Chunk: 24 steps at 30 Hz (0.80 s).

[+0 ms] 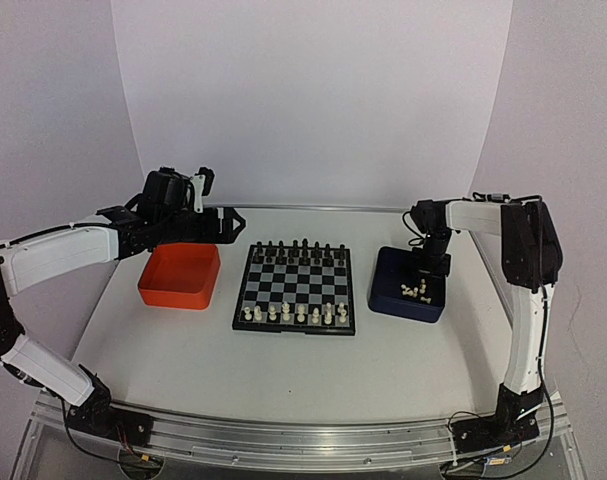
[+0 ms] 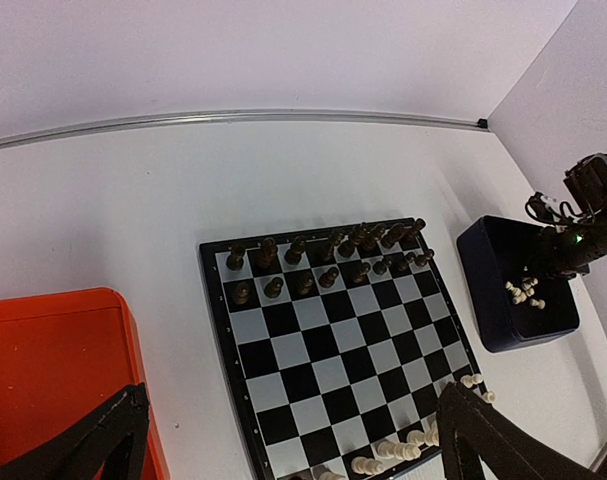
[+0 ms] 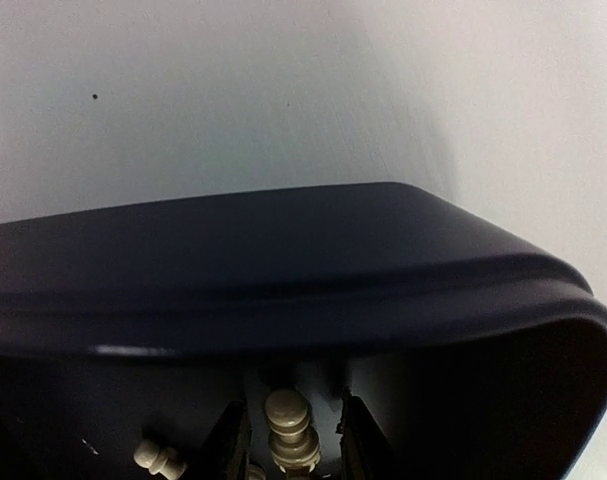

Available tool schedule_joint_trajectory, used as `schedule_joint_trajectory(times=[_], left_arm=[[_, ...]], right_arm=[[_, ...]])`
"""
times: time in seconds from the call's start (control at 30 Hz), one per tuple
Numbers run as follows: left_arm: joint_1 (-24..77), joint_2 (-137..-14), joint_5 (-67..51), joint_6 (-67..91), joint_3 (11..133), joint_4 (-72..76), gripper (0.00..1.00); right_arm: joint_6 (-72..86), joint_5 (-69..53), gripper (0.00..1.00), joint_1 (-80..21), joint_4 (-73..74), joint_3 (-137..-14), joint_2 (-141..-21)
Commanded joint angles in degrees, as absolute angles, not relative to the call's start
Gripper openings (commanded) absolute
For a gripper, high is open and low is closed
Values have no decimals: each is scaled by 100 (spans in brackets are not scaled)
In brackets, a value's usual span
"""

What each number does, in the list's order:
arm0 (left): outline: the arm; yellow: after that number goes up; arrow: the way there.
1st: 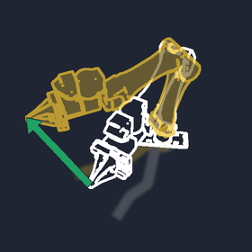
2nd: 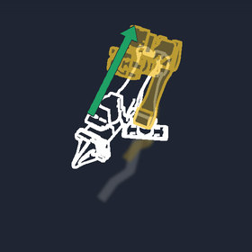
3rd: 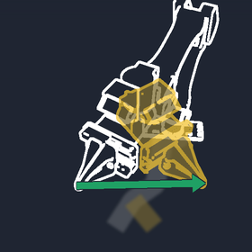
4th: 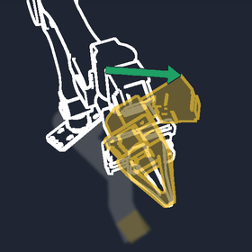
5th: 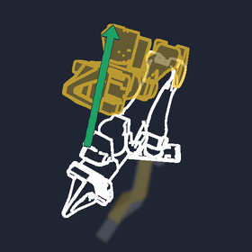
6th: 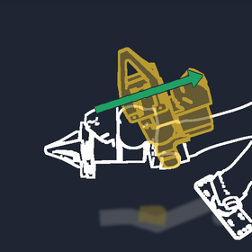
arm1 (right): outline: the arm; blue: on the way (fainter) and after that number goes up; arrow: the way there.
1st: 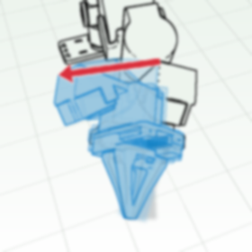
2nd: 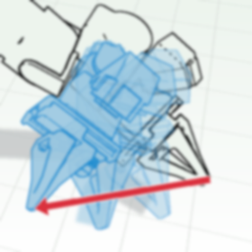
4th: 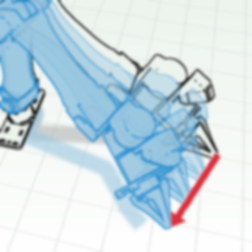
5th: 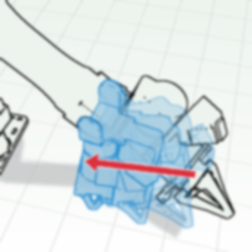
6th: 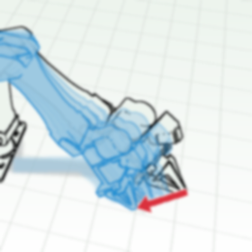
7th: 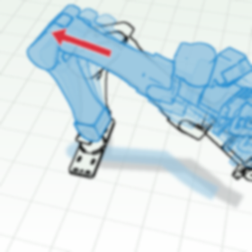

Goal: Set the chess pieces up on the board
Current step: Pick up the chess piece from the storage box.

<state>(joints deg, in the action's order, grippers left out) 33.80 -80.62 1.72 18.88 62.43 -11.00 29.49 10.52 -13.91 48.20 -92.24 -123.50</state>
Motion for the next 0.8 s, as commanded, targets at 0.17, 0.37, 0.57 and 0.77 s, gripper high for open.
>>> schedule_joint_trajectory(times=[0.17, 0.37, 0.57, 0.77], left_arm=[[3366, -7983, 255, 1749, 6339, -1124, 100], [3366, -8016, 213, 1759, 6345, -1089, 100], [3364, -7974, 202, 1782, 6330, -1090, 100], [3366, -7898, 202, 1803, 6303, -1090, 100]], right_arm=[[3123, 752, 24, -1415, 5002, -9202, -12101], [3104, 716, 20, -1415, 5002, -9254, -12173], [3040, 807, 9, -1415, 5006, -9294, -12233], [2795, 983, 3, -1415, 5001, -9392, -12259]])
